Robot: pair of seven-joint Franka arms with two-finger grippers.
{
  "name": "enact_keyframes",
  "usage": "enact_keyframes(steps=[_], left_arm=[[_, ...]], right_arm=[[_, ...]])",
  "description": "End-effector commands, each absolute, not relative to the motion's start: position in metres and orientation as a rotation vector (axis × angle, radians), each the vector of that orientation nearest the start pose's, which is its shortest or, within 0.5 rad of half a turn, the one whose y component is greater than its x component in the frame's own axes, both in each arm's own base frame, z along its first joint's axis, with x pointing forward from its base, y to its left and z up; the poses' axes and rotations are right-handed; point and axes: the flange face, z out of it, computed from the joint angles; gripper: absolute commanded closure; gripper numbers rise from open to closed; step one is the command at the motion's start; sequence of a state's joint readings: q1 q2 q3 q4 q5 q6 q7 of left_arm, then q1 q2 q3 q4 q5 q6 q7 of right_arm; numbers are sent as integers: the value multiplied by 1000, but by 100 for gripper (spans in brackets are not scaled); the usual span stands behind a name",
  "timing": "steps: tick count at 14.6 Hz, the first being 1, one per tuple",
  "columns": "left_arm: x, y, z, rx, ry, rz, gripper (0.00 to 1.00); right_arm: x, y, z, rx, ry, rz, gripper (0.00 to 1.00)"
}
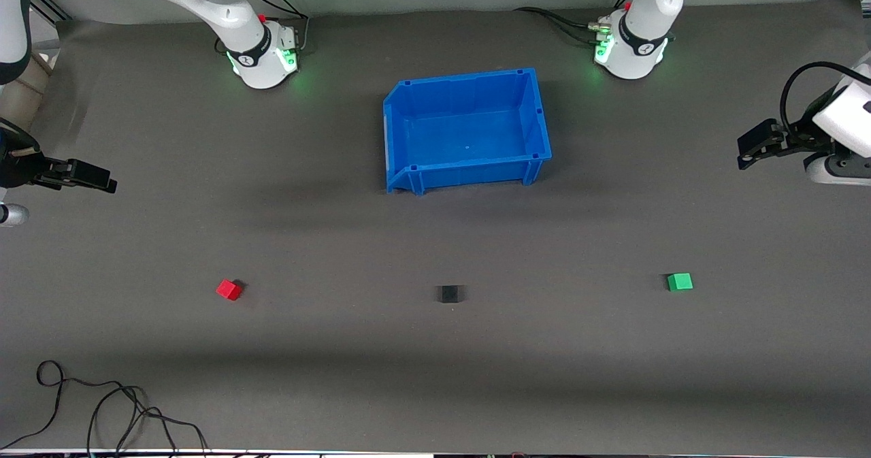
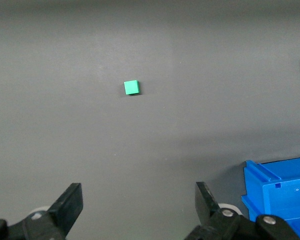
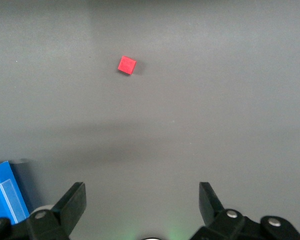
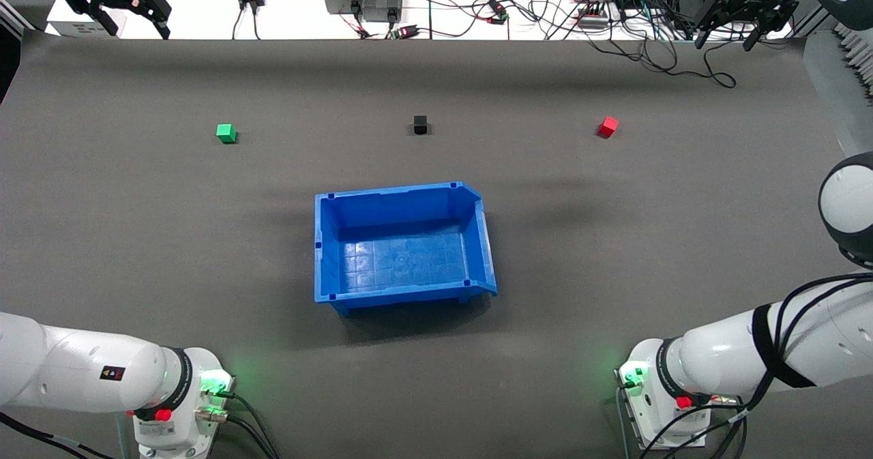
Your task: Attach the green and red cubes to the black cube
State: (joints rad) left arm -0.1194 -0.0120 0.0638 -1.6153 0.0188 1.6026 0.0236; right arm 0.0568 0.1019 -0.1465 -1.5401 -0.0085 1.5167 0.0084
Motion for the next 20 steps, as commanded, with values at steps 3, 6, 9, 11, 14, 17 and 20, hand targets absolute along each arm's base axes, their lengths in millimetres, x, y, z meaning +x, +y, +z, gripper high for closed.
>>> enact_keyframes(steps=[3, 6, 9, 11, 14, 17, 20], left_arm=[[549, -21, 619, -3132, 106, 14, 0], [549, -20, 618, -3130, 104, 17, 0], [549, -20, 617, -3131, 104, 24, 0], [551, -19, 613, -3133, -11, 36, 0], [554, -21, 609, -3112, -351, 39, 0], [558, -19, 604, -3049, -718, 41, 0], [561, 1, 602, -2952, -1225, 82, 0]], right_arm=[[577, -49, 582, -3150, 140, 176, 0], [578, -48, 582, -3150, 140, 169, 0], [580, -47, 581, -3151, 145, 162, 0], [580, -49, 582, -3151, 142, 157, 0], [581, -58, 584, -3152, 161, 123, 0], [581, -61, 583, -3152, 164, 121, 0], [592, -64, 580, -3160, 95, 25, 0]])
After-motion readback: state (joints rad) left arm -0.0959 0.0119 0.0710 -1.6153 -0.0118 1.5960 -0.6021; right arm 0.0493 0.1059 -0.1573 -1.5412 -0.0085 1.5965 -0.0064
